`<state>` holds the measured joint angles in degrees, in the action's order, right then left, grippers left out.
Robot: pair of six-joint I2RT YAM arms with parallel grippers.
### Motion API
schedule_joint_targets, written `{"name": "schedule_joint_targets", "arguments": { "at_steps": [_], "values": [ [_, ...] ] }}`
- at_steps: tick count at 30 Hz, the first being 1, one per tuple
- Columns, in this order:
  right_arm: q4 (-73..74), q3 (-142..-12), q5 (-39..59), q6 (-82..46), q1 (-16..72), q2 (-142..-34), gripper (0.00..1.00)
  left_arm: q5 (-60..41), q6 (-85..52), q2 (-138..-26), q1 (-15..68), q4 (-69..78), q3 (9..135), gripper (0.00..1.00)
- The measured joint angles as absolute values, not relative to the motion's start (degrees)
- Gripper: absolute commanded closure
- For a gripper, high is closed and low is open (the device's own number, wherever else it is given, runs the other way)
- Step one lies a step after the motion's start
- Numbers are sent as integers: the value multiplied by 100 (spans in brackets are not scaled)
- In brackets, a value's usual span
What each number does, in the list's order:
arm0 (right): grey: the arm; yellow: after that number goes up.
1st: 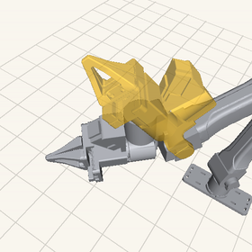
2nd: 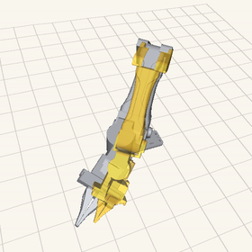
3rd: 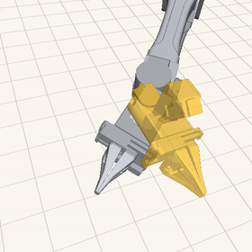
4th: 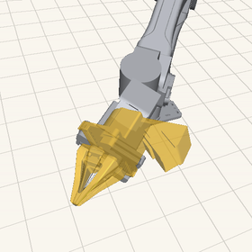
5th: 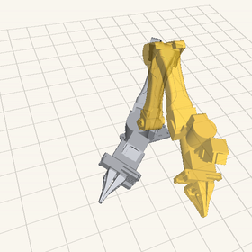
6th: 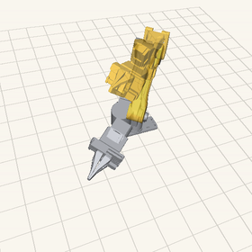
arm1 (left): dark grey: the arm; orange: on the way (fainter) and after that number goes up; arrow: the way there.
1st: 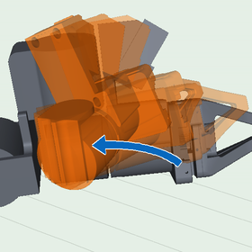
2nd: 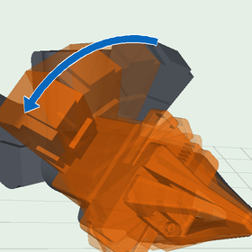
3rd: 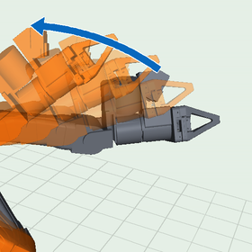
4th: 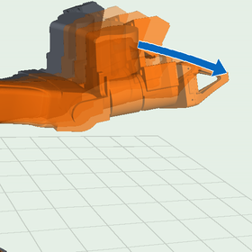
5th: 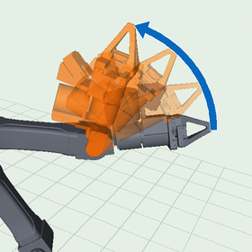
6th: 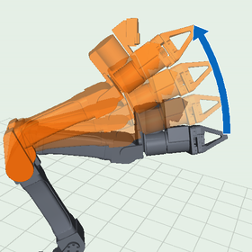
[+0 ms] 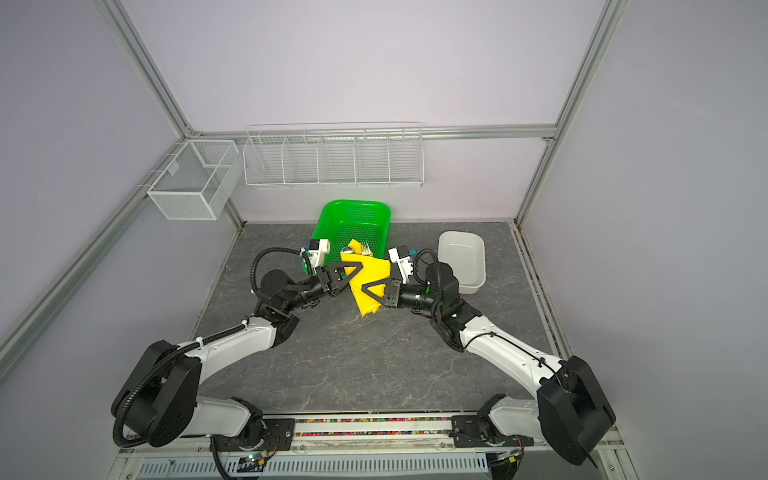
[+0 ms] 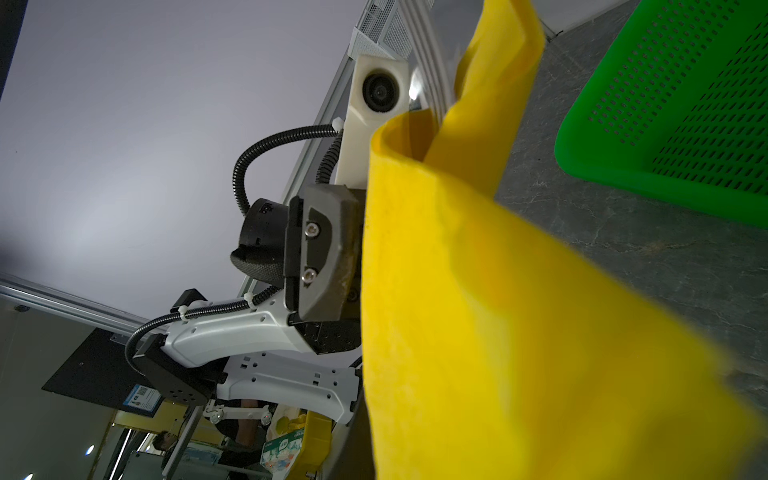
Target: Place the utensils on the paper napkin and roll it up
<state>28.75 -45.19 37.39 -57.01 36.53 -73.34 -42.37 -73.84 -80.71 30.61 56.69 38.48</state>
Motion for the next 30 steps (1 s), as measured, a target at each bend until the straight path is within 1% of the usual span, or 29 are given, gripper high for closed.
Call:
{"name": "schedule_joint_targets", "arguments": {
  "at_steps": [12,22,24,29,30],
  "values": [
    [2991,-4628,3892,-5699,3660,-7487,94,-4320,-7387,-8211,3157,5774,3942,59],
    [3063,-4672,4001,-5699,3664,-7575,93,-4335,-7395,-8274,3157,5881,3979,81],
    [3068,-4672,4012,-5699,3664,-7579,92,-4333,-7393,-8274,3157,5922,3979,86],
    [3065,-4672,4012,-5693,3664,-7579,87,-4338,-7389,-8274,3164,5996,3979,94],
    [3063,-4672,4010,-5677,3664,-7579,86,-4335,-7391,-8274,3164,6005,3979,97]
  ]
}}
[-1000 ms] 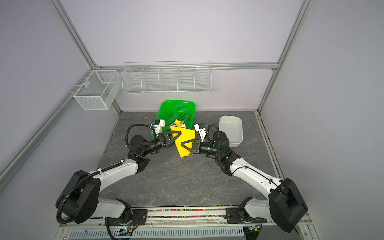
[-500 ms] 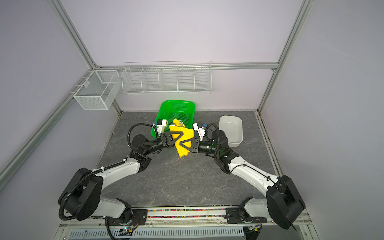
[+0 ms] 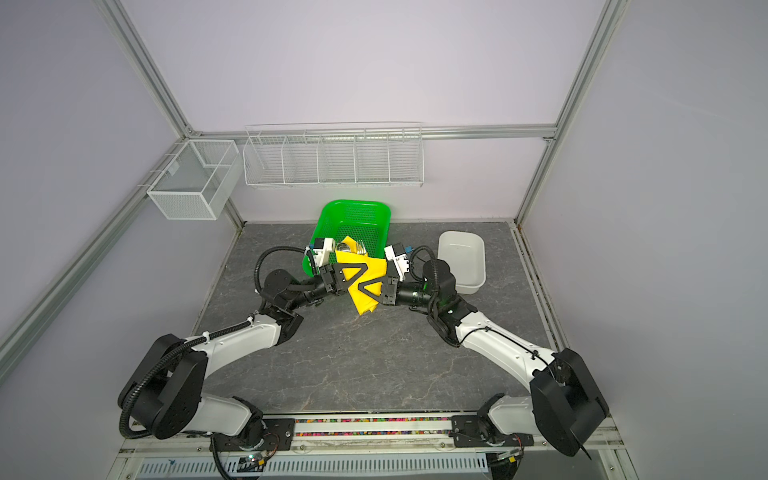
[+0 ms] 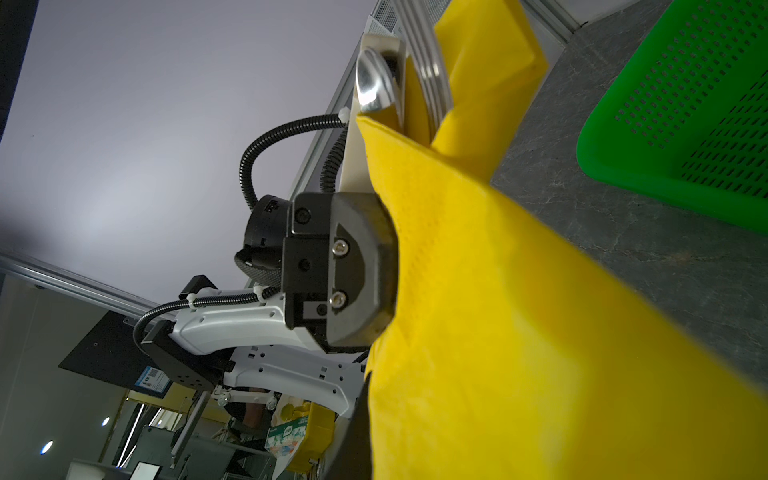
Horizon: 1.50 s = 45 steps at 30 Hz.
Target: Place the utensils on the paper napkin and roll it up
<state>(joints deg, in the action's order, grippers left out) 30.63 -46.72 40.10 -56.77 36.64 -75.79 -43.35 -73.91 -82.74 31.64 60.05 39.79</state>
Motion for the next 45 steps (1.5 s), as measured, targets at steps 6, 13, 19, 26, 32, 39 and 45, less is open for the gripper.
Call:
{"name": "schedule_joint_targets", "arguments": {
  "at_steps": [6,13,19,26,32,39,45],
  "values": [
    [2980,-4672,3988,-5601,3664,-7542,70,-4335,-7387,-8274,3168,6010,3979,100],
    [2530,-4674,3791,-5365,3634,-7205,50,-4335,-7367,-8274,3168,6005,3979,100],
    [1481,-4794,3262,-4952,3476,-6692,51,-4333,-7234,-8226,3168,5795,3979,100],
    [980,-5201,2961,-4633,3409,-6573,68,-4333,-7192,-8165,3168,5752,3979,100],
    [950,-5277,2950,-4602,3404,-6700,71,-4331,-7192,-8165,3168,5752,3979,100],
    [792,-5330,2775,-4615,3382,-6788,59,-4331,-7194,-8136,3168,5752,3979,100],
    [965,-5347,2834,-4737,3378,-6969,56,-4331,-7196,-8108,3168,5752,3979,100]
  ]
}}
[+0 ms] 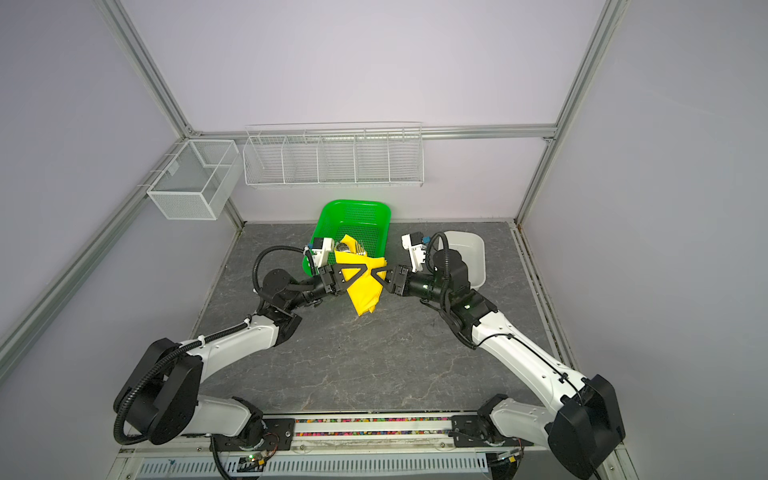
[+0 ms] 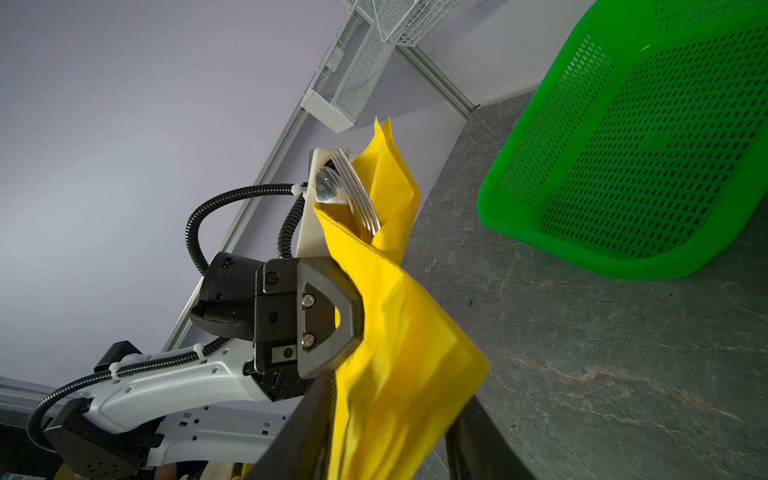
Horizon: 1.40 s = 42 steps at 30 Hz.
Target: Place the utensils on the paper napkin and roll it up
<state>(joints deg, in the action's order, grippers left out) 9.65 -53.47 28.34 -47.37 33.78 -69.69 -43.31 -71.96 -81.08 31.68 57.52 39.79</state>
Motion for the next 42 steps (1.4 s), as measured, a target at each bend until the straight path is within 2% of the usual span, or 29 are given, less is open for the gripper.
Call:
{"name": "schedule_joint_targets", "arguments": {
  "at_steps": [4,8,21,42],
  "values": [
    [1153,-5349,2897,-4866,3374,-7231,73,-4305,-7199,-8108,3168,5749,3979,100],
    [1413,-5352,3022,-5009,3365,-7354,83,-4230,-7244,-8108,3168,5749,3979,100],
    [1474,-5487,3135,-5068,3345,-7363,94,-4025,-7507,-8180,3168,5975,3977,100],
    [836,-5669,2871,-4899,3350,-7140,94,-3942,-7784,-8322,3227,6423,3916,98]
  ]
}}
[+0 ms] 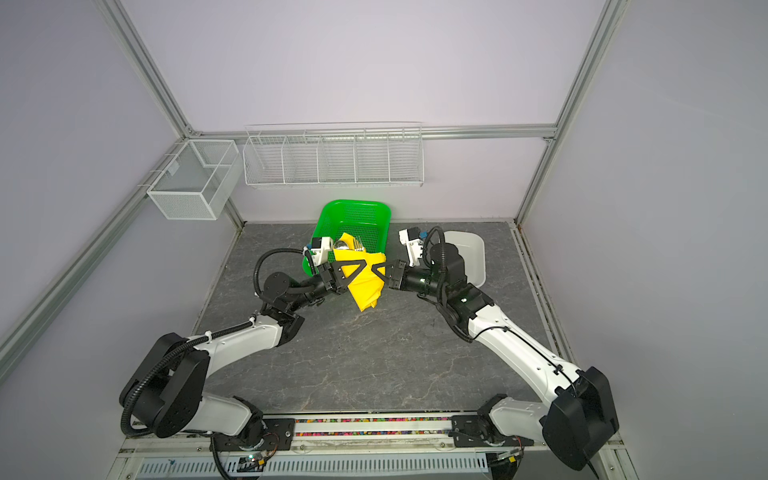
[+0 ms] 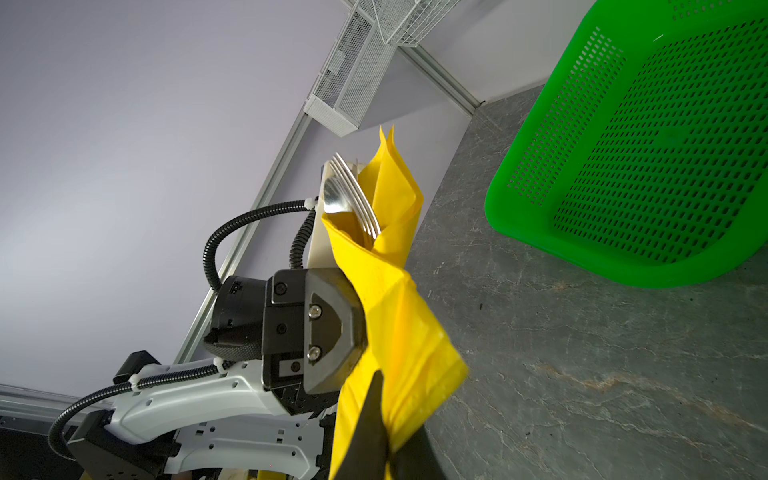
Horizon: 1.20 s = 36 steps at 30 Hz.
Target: Place the utensils on the paper napkin and roll it up
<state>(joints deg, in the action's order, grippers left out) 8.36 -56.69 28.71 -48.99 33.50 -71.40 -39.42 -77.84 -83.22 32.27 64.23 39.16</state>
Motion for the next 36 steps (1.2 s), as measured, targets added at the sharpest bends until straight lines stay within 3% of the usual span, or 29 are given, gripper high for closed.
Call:
{"name": "schedule_joint_targets", "arguments": {
  "at_steps": [36],
  "values": [
    [617,-5666,2681,-4788,3415,-7004,94,-3946,-7728,-8300,3260,6272,3909,88]
  ]
}}
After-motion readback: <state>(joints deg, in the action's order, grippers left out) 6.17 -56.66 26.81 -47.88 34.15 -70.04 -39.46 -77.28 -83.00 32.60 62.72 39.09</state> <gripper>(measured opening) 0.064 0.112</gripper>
